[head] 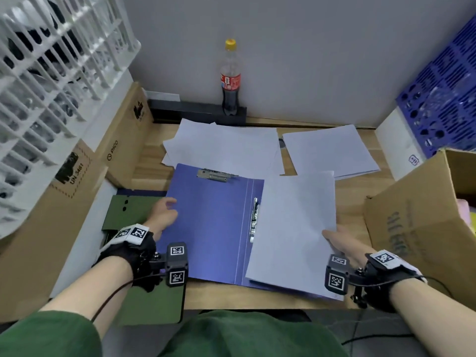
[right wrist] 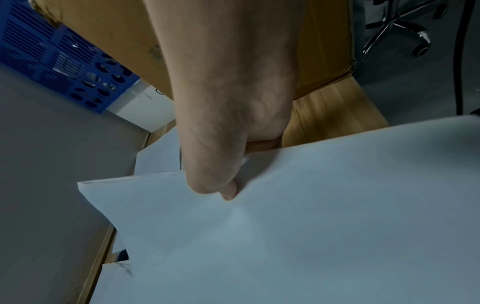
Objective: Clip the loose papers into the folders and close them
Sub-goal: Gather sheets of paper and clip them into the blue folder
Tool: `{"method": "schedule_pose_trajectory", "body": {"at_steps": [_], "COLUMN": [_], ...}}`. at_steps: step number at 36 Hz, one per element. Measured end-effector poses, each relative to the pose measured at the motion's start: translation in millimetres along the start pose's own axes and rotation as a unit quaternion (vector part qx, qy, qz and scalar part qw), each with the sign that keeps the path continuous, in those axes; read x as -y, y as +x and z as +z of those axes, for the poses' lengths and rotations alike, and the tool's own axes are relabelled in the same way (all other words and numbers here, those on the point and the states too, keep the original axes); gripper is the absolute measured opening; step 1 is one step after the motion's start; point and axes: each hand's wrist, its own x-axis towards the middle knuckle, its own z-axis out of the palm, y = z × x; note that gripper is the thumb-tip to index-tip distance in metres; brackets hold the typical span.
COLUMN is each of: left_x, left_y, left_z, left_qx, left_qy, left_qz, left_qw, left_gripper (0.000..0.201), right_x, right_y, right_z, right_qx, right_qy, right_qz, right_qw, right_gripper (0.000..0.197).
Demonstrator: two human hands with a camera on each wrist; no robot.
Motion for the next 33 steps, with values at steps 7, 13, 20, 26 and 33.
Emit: {"method": "schedule_pose_trajectory", "body": {"at_steps": [7, 13, 20, 26, 33], "left_x": [-46.0, -76.0, -90.6, -94.2, -95.9], "left_y": [-7.2, -8.7, -2.0, 1.4, 4.5], "left_z": [61.0, 110.2, 140.6, 160.5, 164.6], "left_qx": [0.170, 0.214, 0.230, 0.249, 0.246], "left_qy": [0.039, 0.056, 0.084, 0.101, 0.090], "left_qz": [0.018, 0.014, -0.008, -0.019, -0.018], "left_qw": [0.985, 0.975, 0.970, 0.963, 0.965], "left_gripper": [0.026, 0.038, 0.051, 0.046, 0.031], "right_x": [-16.4, -24.1, -28.2, -28.9, -29.5], "right_y": [20.0, 34.8, 47.9, 49.4, 62.3], "right_z": [-12.8, -9.4, -7.6, -13.5, -6.1], "right_qx": [0.024, 0.053, 0.081, 0.088, 0.099], "right_qy": [0.006, 0.019, 0.004, 0.018, 0.024], "right_qz": [0.023, 0.019, 0.011, 0.020, 0.005], "right_qw": [0.999, 0.998, 0.997, 0.996, 0.995], "right_gripper": [0.034, 0.028, 0.035, 0.022, 0.034]}}
